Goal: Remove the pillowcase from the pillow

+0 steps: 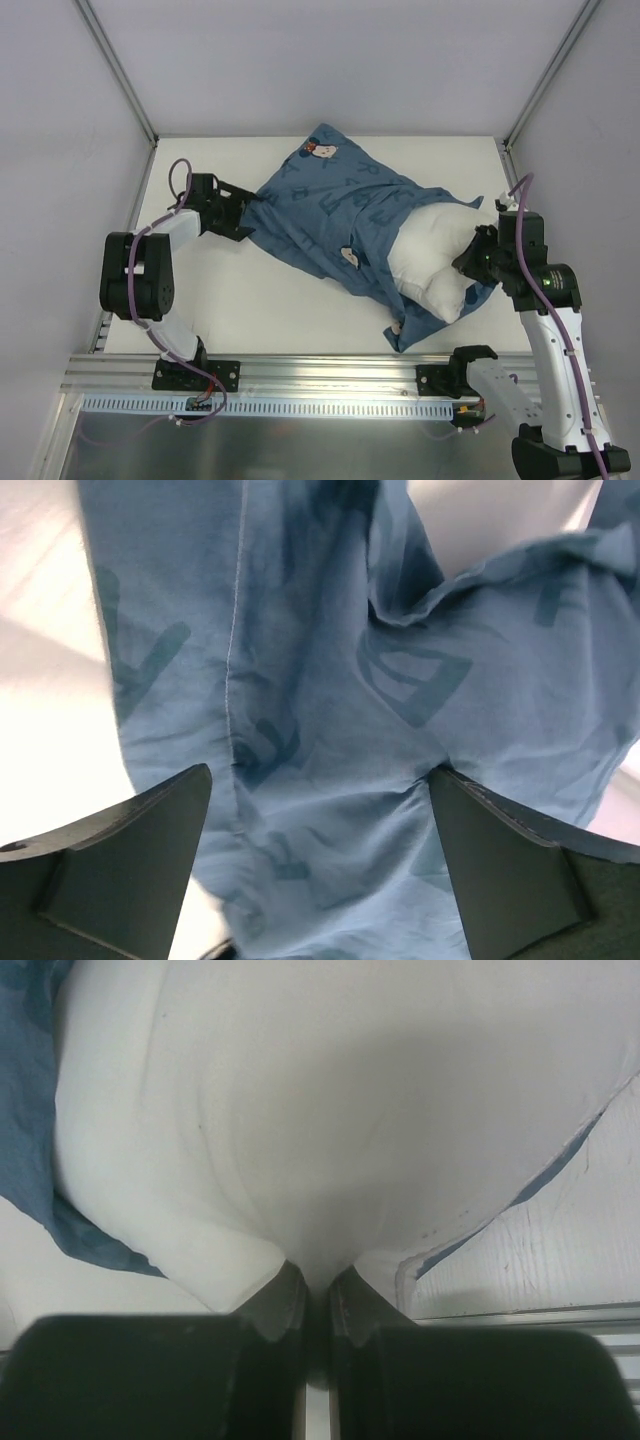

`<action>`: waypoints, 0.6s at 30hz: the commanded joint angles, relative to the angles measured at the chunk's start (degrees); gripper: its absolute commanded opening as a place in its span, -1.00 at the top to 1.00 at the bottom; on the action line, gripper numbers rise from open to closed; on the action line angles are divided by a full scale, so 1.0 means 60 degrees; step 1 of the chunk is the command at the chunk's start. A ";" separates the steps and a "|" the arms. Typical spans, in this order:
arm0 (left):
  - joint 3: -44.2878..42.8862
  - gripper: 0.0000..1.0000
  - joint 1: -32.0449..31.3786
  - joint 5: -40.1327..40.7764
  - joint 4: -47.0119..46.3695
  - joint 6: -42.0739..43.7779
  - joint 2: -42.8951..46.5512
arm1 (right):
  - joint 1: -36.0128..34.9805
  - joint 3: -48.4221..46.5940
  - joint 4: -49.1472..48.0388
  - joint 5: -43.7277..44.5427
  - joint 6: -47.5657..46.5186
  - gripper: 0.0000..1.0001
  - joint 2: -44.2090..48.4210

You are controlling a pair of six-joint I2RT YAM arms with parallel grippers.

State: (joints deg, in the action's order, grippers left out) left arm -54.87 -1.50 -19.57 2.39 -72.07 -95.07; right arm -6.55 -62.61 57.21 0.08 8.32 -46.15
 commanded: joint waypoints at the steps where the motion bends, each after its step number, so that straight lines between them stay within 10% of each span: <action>1: 0.0005 -0.69 0.0001 -0.0253 -0.1290 -0.1376 -0.0561 | 0.0095 -0.0068 -0.0658 -0.0320 -0.0024 0.99 0.0192; 7: -0.0478 1.00 0.0117 -0.0253 -0.1263 -0.1055 -0.1074 | 0.0095 -0.0097 -0.0614 -0.0218 0.0020 0.99 0.0265; 18: 0.0092 1.00 0.2707 0.0171 0.1179 0.0980 0.1823 | 0.0329 -0.0302 -0.0249 0.0952 0.0035 0.99 0.0690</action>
State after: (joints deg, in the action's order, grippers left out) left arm -55.16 7.70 -24.91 3.73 -71.81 -91.15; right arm -6.35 -62.35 57.19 -1.37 8.67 -44.12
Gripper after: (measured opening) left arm 0.008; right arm 0.068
